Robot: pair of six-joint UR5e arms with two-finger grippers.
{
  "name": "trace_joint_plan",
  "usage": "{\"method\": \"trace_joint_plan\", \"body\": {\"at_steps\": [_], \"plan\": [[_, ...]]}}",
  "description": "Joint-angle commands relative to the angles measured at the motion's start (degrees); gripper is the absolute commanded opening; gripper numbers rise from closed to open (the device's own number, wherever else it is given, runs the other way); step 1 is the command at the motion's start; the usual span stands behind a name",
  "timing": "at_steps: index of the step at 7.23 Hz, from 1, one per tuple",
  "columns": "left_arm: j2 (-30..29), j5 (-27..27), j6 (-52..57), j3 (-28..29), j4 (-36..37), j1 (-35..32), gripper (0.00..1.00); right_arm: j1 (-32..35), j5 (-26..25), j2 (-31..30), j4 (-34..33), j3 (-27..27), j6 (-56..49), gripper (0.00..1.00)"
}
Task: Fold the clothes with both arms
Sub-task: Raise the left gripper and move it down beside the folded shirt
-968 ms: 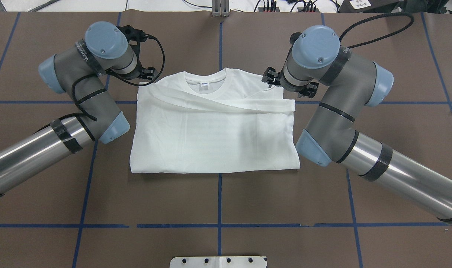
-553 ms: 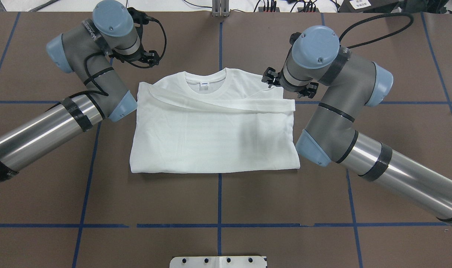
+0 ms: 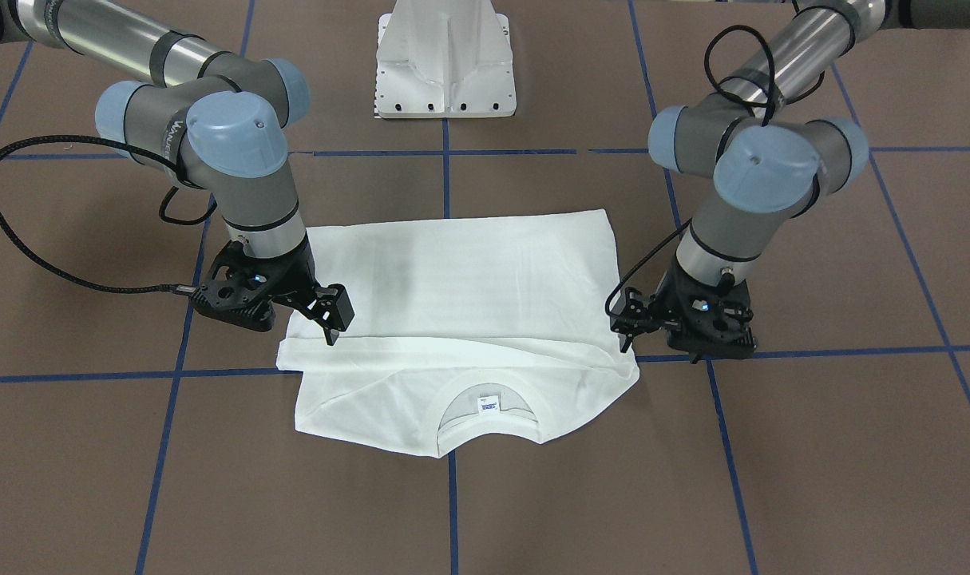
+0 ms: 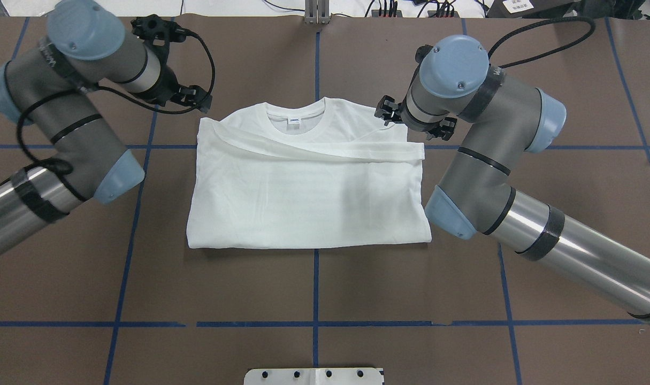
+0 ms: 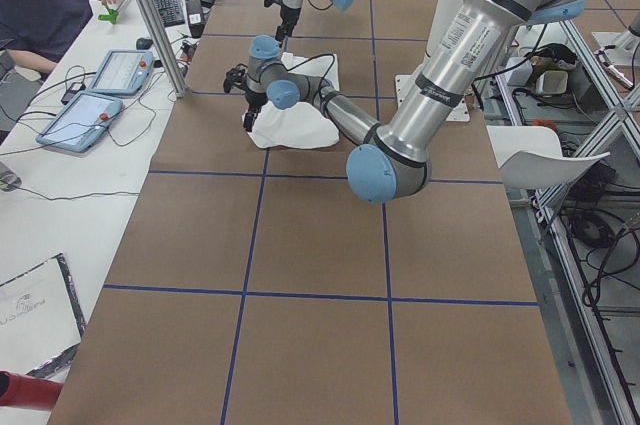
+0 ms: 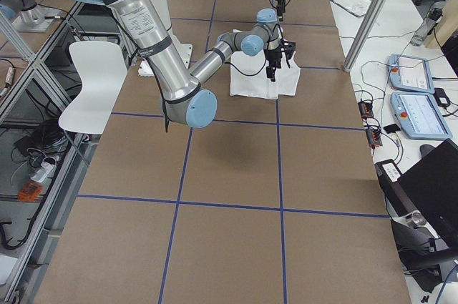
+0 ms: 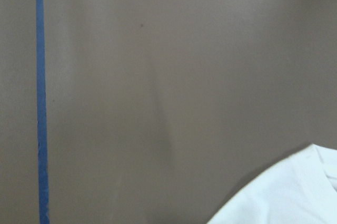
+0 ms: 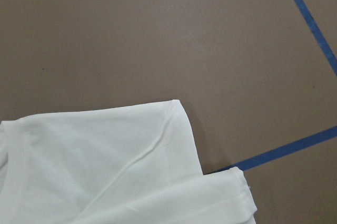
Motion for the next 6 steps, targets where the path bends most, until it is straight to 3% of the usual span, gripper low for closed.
{"method": "trace_joint_plan", "body": {"at_steps": [1, 2, 4, 5, 6], "plan": [[10.7, -0.1, -0.7, -11.7, -0.3, 4.1, 1.00, 0.0, 0.0, -0.1, 0.0, 0.8, 0.1, 1.00], [15.0, 0.5, -1.5, -16.6, -0.4, 7.6, 1.00, 0.0, -0.1, -0.1, 0.0, 0.9, 0.1, 1.00], [16.0, 0.8, -10.4, -17.3, -1.5, 11.2, 0.99, 0.0, -0.1, -0.2, 0.0, 1.1, 0.1, 1.00], [17.0, 1.7, -14.2, -16.2, -8.1, 12.7, 0.98, 0.0, -0.1, -0.2, 0.0, 1.1, 0.1, 1.00], [16.9, 1.8, -20.4, -11.3, -16.3, 14.3, 0.93, 0.0, -0.1, -0.2, 0.0, 1.1, 0.1, 1.00]]}}
